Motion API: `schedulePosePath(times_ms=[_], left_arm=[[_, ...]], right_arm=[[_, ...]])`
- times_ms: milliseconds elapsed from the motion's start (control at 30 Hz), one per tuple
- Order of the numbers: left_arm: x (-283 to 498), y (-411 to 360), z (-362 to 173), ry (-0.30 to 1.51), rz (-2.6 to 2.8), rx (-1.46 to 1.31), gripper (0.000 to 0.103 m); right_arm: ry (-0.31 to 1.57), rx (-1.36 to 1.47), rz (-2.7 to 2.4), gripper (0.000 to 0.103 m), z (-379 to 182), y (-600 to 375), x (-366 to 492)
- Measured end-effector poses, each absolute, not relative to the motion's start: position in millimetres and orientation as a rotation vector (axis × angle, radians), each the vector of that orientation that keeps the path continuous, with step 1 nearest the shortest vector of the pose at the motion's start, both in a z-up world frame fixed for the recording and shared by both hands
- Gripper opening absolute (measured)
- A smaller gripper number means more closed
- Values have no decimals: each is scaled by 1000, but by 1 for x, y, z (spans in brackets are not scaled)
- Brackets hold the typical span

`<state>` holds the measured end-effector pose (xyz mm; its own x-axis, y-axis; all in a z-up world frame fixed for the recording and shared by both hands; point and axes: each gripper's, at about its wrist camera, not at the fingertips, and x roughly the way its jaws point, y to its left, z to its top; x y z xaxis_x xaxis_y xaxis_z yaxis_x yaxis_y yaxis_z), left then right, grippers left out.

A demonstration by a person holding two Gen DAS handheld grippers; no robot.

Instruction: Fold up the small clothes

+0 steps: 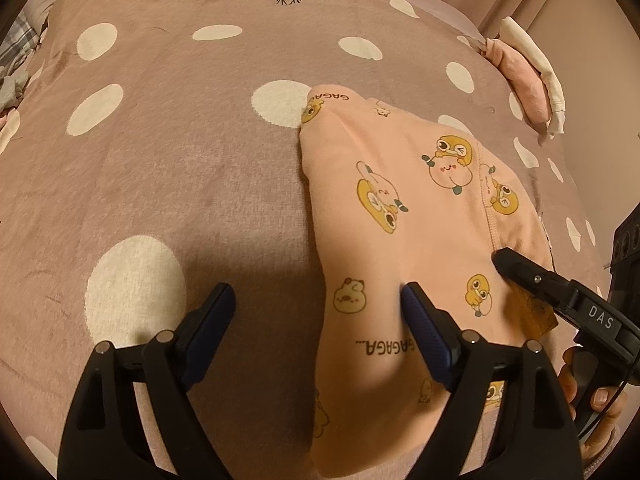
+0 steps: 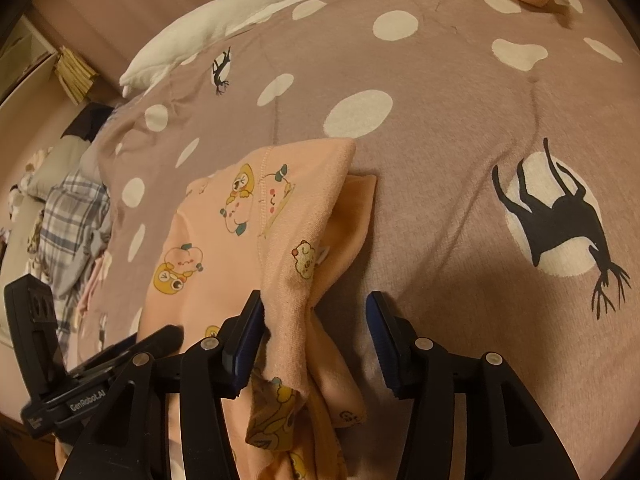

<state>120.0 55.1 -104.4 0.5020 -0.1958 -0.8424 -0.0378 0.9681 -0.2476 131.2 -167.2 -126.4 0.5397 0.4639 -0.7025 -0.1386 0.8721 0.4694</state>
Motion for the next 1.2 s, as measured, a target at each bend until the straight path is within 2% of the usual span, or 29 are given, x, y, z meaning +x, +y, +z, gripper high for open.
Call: schedulePosePath(times_ms=[467,767,967,1200], left_arm=[[107,59,-104,1056,-78,-247,91],[94,64,-105,1064,-59,-241,98],[84,64,-107,1067,-45,-233,100],[79,61,-107,1076,-31,-209,102]], right_arm=[[939,393,364,53,-128,-170,129],[935,408,351,54,-128,-173,123],[871,302,384,54,-115,-161,105],[917,241,374,55,-129,-159,100]])
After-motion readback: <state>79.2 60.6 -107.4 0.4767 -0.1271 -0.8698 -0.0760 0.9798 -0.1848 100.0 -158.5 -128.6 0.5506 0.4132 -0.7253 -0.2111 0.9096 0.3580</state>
